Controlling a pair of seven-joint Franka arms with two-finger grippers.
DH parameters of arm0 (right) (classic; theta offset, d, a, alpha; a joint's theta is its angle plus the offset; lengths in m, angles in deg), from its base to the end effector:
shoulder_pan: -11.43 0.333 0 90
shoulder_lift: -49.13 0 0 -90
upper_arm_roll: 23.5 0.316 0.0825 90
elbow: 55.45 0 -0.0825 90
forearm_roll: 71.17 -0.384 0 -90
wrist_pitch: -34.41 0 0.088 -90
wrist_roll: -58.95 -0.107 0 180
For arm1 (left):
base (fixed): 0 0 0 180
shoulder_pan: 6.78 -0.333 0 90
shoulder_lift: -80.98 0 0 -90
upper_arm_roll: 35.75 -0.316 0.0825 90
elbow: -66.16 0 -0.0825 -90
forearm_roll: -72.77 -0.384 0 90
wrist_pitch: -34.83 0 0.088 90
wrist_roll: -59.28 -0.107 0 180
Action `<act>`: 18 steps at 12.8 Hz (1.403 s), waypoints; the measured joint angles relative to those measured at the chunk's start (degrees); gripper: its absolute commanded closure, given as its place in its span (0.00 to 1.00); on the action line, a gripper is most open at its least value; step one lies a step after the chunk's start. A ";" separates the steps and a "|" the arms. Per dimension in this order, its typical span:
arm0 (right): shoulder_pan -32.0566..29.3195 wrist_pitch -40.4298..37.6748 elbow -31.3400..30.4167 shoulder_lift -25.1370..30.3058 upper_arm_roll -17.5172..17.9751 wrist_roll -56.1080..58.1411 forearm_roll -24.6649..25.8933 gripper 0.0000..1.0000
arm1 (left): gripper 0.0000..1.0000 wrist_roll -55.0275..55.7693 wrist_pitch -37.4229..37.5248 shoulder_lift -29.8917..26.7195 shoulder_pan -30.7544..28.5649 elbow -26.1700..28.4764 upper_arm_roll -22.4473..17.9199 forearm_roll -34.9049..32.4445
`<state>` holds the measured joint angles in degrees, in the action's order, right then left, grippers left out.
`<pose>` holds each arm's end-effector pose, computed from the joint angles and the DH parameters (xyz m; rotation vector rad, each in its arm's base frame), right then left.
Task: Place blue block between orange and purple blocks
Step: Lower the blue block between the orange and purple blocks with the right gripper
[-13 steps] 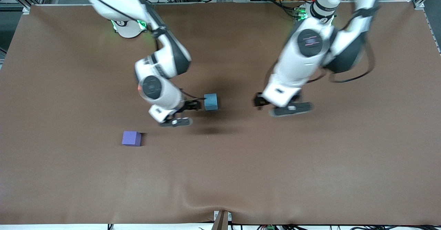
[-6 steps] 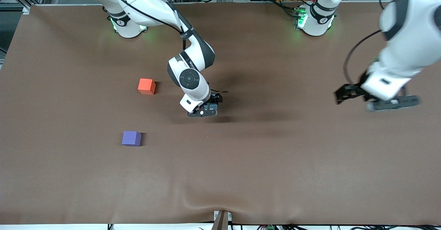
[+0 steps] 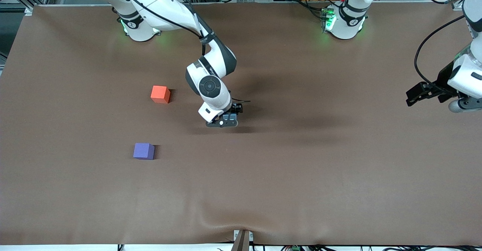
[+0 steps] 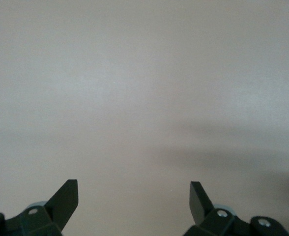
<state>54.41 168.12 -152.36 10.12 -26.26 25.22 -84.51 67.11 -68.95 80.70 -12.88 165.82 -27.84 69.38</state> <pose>0.5098 0.4403 0.1985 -3.0505 0.0623 0.1677 0.5691 -0.0132 0.5684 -3.0837 -0.1437 -0.1257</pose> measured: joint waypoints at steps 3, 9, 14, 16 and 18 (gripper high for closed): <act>-3.47 -5.69 0.12 3.44 -2.37 -1.37 0.01 0.89 | 0.00 0.00 3.33 -0.82 0.13 -1.69 0.35 -0.33; -17.30 -8.80 -6.84 9.37 -7.08 17.75 0.17 0.85 | 0.00 0.00 7.36 -0.93 0.31 -5.29 1.23 -0.49; -22.95 -8.44 -14.79 10.28 -6.91 28.63 0.17 0.78 | 0.00 0.00 7.96 -1.72 2.34 -6.14 1.46 -0.48; -22.69 -8.34 -15.35 10.35 -6.51 28.63 0.17 0.64 | 0.00 0.00 8.52 -2.69 6.62 -5.97 -1.76 -0.03; -22.69 -8.20 -15.39 10.44 -6.55 28.73 0.24 0.42 | 0.00 0.00 8.76 -3.69 7.91 -5.06 -3.11 1.29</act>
<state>31.72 159.93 -167.75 20.56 -32.81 53.95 -84.27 67.10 -60.19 77.01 -4.96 160.75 -30.95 70.67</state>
